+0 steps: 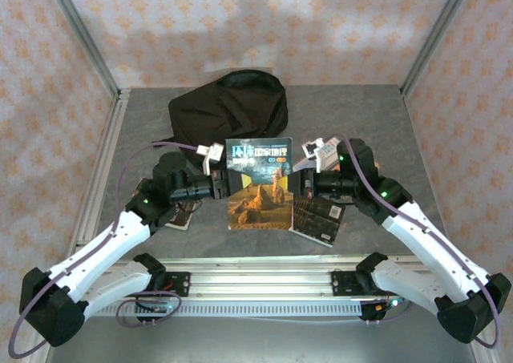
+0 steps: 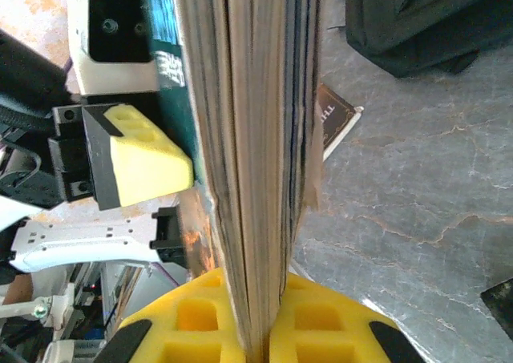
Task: Pack the student bag
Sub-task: Rotate the book.
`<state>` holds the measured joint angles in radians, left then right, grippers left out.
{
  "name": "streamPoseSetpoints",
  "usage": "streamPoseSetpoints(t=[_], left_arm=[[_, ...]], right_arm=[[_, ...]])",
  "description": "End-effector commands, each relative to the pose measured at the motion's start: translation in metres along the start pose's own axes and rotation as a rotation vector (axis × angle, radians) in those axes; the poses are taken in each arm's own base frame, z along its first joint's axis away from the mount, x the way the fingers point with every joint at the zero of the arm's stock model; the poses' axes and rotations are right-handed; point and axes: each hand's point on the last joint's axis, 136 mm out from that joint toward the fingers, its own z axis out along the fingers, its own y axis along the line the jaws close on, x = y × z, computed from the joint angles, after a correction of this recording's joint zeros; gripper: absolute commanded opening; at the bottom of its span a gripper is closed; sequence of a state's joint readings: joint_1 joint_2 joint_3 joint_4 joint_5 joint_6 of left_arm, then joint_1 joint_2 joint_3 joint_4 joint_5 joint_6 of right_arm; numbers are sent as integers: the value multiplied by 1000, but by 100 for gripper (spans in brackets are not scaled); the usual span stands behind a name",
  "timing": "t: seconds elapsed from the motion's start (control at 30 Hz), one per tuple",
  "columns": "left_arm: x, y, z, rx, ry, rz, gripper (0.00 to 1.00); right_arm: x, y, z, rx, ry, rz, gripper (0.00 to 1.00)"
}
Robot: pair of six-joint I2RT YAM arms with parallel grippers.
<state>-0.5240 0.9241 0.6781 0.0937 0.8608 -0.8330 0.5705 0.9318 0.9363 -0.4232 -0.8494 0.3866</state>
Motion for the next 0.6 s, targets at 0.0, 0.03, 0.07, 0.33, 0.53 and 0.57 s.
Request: streamPoseSetpoints(t=[0.0,0.03,0.07,0.33,0.53,0.57], left_arm=[[-2,-29,-5,79,6,76,16],[-1,-27,-5,70,8,77,8],[-1,-26,-5,65,9,80,0],[-24,-31,-11,45,-117,89,0],[-71,-41,-36,27,-416,43,0],[-78,-40,-42,14,-466,29,0]], right_arm=[[-28,-1,-15,88,-121,-52,0],[-29,-6,-16,113,-129,-46,0],[-31,-11,-17,138,-136,-38,0],[-46,-42,-18,240,-267,111,81],[-60,-49,-19,132,-457,332,92],[-63,-47,-20,92,-491,365,94]])
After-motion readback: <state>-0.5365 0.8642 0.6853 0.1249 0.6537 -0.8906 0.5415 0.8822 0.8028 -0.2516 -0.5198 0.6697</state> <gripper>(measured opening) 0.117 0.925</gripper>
